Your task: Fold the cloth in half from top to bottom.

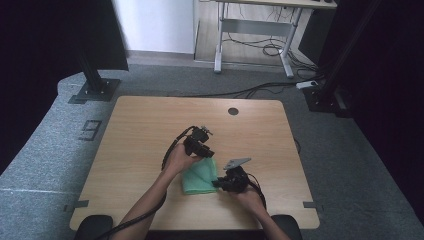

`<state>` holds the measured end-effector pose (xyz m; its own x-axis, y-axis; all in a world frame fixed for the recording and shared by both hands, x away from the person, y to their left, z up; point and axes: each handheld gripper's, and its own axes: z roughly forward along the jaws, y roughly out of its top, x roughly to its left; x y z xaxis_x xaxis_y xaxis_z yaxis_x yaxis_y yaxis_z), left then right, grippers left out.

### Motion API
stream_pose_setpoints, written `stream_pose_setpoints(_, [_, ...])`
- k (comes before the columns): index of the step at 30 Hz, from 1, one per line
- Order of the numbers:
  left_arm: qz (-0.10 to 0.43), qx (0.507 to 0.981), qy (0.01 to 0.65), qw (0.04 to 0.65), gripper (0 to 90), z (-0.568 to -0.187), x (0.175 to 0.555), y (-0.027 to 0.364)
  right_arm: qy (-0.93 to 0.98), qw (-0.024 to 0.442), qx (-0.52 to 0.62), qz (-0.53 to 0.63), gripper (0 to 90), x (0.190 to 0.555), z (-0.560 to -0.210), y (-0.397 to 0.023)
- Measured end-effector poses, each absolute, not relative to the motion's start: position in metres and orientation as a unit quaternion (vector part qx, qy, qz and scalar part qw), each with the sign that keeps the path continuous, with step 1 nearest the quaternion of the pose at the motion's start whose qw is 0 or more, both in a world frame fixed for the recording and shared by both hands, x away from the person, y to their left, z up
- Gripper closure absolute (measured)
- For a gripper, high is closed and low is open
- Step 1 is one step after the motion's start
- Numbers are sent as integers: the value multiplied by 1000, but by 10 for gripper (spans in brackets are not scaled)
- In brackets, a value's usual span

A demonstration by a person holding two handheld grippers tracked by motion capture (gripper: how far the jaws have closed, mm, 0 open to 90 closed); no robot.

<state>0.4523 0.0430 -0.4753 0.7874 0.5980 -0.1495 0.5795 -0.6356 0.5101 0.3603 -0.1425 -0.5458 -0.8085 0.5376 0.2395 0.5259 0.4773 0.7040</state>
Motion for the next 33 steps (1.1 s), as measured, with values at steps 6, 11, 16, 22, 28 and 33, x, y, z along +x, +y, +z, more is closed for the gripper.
stream_pose_setpoints(6, [14, 906, 325, 272, 864, -473, 450, 46, 860, 8, 309, 407, 792, 360, -546, -143])
stream_pose_setpoints(11, [15, 904, 322, 282, 876, -464, 445, 51, 860, 8, 309, 407, 788, 361, -546, -143])
stream_pose_setpoints(16, [14, 902, 318, 291, 878, -457, 436, 59, 859, 7, 310, 407, 779, 361, -546, -143])
stream_pose_setpoints(22, [11, 898, 319, 302, 882, -453, 425, 72, 860, 8, 310, 405, 770, 360, -545, -143])
stream_pose_setpoints(28, [13, 897, 321, 305, 882, -453, 417, 80, 860, 9, 311, 405, 750, 360, -545, -142])
stream_pose_setpoints(33, [17, 894, 325, 309, 881, -452, 407, 88, 861, 14, 310, 403, 656, 360, -543, -143])
